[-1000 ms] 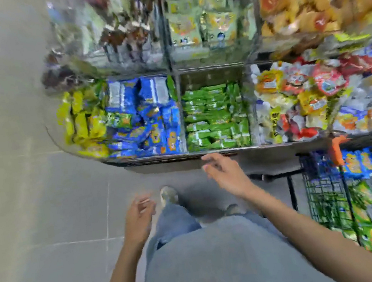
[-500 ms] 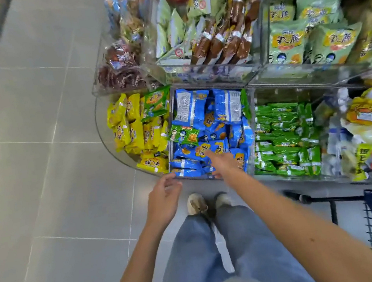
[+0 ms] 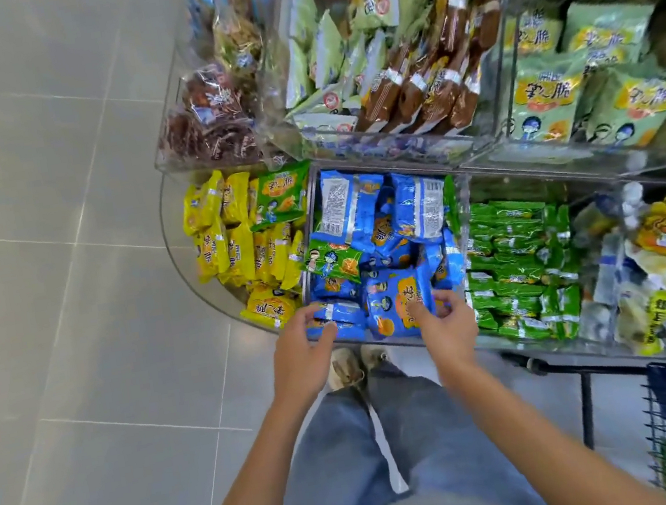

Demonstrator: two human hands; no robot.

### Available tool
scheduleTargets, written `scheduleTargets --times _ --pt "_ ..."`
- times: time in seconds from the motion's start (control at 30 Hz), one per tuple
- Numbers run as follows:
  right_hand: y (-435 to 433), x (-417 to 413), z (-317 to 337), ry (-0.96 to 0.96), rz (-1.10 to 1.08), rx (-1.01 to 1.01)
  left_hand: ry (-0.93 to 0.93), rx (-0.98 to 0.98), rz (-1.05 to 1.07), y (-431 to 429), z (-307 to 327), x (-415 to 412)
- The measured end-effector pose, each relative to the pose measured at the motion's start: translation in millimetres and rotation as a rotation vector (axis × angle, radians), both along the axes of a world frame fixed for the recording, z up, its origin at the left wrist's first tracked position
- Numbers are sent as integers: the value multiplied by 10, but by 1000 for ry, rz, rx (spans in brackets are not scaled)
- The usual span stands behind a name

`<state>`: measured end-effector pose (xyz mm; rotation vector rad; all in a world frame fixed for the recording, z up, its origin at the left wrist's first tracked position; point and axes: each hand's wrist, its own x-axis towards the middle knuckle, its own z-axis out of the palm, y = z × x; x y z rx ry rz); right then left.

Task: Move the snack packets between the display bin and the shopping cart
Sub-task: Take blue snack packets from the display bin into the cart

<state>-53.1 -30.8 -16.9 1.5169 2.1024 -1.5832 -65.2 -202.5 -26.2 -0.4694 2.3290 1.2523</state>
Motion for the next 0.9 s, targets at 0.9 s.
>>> scheduleTargets --times 0.9 --pt "-136 -174 -278 270 1146 291 -153 283 810 -423 103 441"
